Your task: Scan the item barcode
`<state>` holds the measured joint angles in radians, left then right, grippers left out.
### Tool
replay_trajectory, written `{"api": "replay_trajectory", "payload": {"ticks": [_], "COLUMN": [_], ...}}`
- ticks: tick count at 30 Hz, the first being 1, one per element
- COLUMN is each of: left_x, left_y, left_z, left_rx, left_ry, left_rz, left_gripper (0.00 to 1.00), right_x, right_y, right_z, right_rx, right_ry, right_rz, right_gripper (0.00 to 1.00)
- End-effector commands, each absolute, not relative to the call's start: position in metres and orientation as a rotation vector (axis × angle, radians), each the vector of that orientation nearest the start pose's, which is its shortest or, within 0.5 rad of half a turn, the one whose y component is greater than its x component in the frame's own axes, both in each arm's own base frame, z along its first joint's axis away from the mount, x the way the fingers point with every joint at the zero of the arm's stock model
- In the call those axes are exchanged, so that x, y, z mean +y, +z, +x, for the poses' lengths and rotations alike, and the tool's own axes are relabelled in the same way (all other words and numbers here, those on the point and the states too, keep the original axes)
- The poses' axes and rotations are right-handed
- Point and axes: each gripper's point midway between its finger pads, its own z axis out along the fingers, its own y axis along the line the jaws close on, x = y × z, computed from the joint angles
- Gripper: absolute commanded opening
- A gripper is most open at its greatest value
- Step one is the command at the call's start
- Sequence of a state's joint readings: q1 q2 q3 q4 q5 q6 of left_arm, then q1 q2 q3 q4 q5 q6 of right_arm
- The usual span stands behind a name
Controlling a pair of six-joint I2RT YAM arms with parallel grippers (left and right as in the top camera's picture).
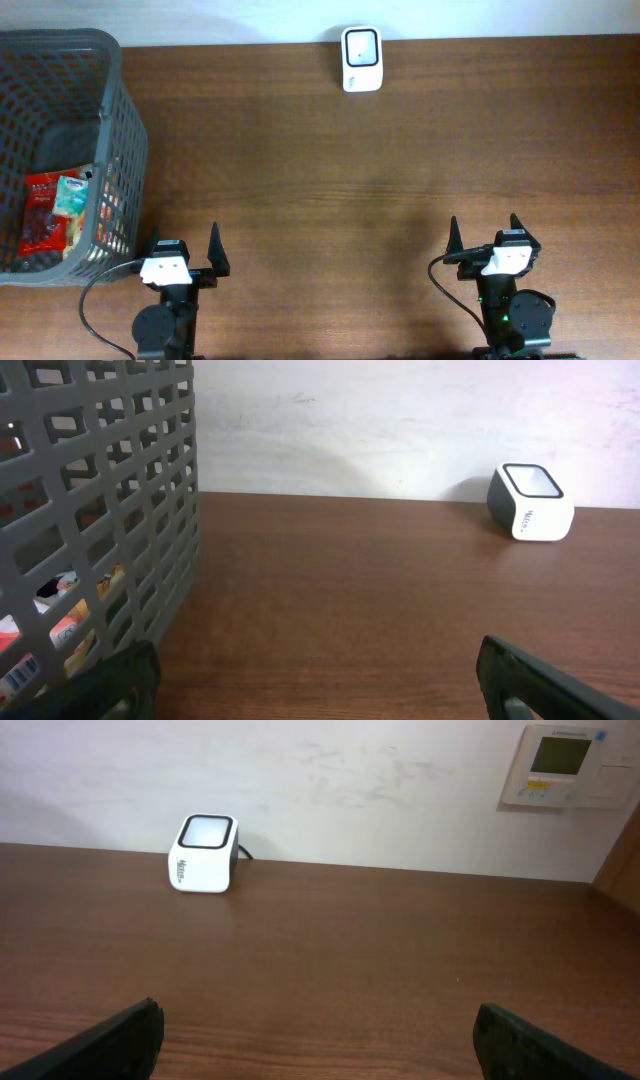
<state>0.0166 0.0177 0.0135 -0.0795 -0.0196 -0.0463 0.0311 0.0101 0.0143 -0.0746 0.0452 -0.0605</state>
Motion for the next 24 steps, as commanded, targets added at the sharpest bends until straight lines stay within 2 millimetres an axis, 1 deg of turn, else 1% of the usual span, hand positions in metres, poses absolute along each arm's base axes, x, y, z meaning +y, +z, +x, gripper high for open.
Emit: {"api": "replay_trajectory", "payload": {"ticks": [1,7,8,9,10,11,12,13,14,15,16,18,21,22,23,24], "left_x": [0.011,0.011,0.011,0.005,-0.014,-0.039,-0.056,-0.078,-0.086,-0.090,-0.091,-0.091,-0.090,-0.090,-0.081,-0.074], "left_y": [0.152,0.153,0.160,0.165,0.170,0.184,0.198,0.227,0.249,0.267,0.289,0.317,0.353,0.369,0.386,0.394], "left_z": [0.246,0.246,0.247,0.247,0.247,0.243,0.237,0.223,0.211,0.202,0.190,0.179,0.168,0.164,0.167,0.173], "left_rx": [1.665,1.664,1.636,1.617,1.600,1.539,1.477,1.336,1.225,1.135,1.036,0.977,0.971,0.977,1.037,1.116], "left_ry": [0.002,0.003,0.001,-0.030,-0.139,-0.248,-0.320,-0.386,-0.396,-0.386,-0.359,-0.339,-0.241,-0.201,-0.182,-0.179], "left_rz": [-0.085,-0.086,-0.084,-0.068,0.004,0.125,0.220,0.353,0.423,0.460,0.481,0.487,0.534,0.552,0.499,0.448], "left_gripper": [0.99,0.99,0.99,0.99,0.99,0.99,0.99,0.99,0.99,0.99,0.99,0.99,0.99,0.99,0.99,0.99], "right_x": [-0.005,-0.005,-0.005,-0.005,-0.005,-0.005,-0.005,-0.005,-0.005,-0.005,-0.005,-0.005,-0.005,-0.005,-0.005,-0.005], "right_y": [0.157,0.157,0.157,0.157,0.157,0.157,0.157,0.157,0.157,0.157,0.157,0.157,0.157,0.157,0.157,0.157], "right_z": [0.246,0.246,0.246,0.246,0.246,0.246,0.246,0.246,0.246,0.246,0.246,0.246,0.246,0.246,0.246,0.246], "right_rx": [1.645,1.645,1.645,1.645,1.645,1.645,1.644,1.645,1.645,1.645,1.645,1.644,1.645,1.645,1.645,1.645], "right_ry": [-0.082,-0.082,-0.082,-0.082,-0.082,-0.082,-0.082,-0.082,-0.082,-0.082,-0.082,-0.082,-0.082,-0.082,-0.082,-0.082], "right_rz": [-0.024,-0.025,-0.025,-0.025,-0.025,-0.025,-0.025,-0.024,-0.024,-0.025,-0.025,-0.025,-0.024,-0.024,-0.024,-0.025], "right_gripper": [0.98,0.98,0.98,0.98,0.98,0.98,0.98,0.98,0.98,0.98,0.98,0.98,0.98,0.98,0.98,0.98]}}
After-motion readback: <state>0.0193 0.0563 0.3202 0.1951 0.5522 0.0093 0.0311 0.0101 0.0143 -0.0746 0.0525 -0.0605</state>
